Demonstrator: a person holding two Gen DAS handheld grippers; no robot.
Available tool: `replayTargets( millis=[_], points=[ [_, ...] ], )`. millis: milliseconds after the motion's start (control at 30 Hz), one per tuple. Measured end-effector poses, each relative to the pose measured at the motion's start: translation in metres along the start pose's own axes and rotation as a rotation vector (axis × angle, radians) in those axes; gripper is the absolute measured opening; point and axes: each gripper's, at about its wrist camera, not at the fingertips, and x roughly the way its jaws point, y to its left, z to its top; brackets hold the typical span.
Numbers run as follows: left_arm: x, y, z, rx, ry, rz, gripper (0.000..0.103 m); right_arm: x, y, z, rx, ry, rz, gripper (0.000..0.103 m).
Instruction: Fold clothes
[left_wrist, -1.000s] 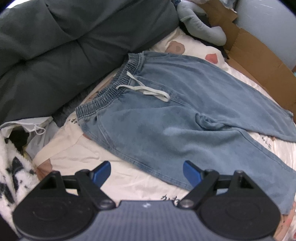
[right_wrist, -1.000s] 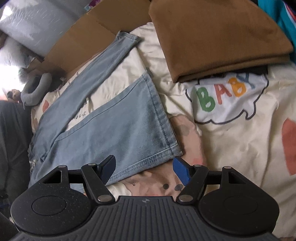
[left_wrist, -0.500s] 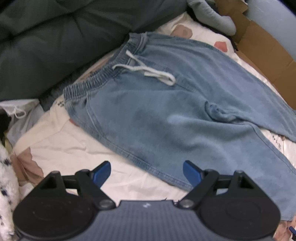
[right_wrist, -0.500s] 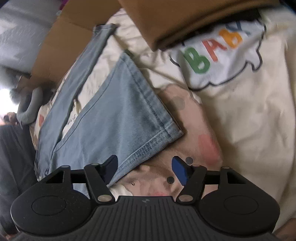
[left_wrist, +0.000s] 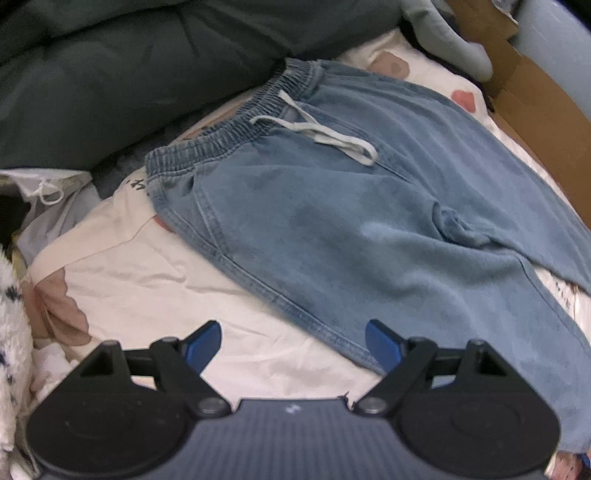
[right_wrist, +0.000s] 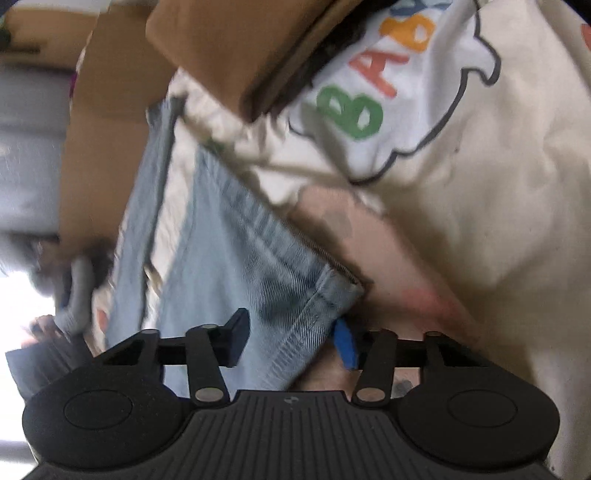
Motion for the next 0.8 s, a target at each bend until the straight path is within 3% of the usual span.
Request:
replayTargets(
  millis=[367, 567, 667, 733, 800],
  points=[
    [0.003, -0.005, -0.007, 0.022, 0.016, 0.006, 0.087, -0.018, 0.012, -0.003, -0.011, -0.011, 0.183, 0.050],
    [0.005, -0.005, -0.010, 0.028, 0.031, 0.015, 0.087, -0.004, 0.029, -0.010, -0.146, 0.046, 0.129, 0.050],
    [0.005, -0.005, -0.011, 0.027, 0.031, 0.014, 0.087, 0.006, 0.028, -0.008, -0.136, 0.030, 0.094, 0.049],
    [0.005, -0.006, -0.010, 0.034, 0.029, 0.013, 0.087, 0.011, 0.025, -0.006, -0.115, 0.009, 0.064, 0.039],
    [0.005, -0.006, -0.011, 0.038, 0.029, 0.015, 0.087, 0.005, 0.017, -0.004, -0.064, -0.025, 0.073, 0.037]
  ],
)
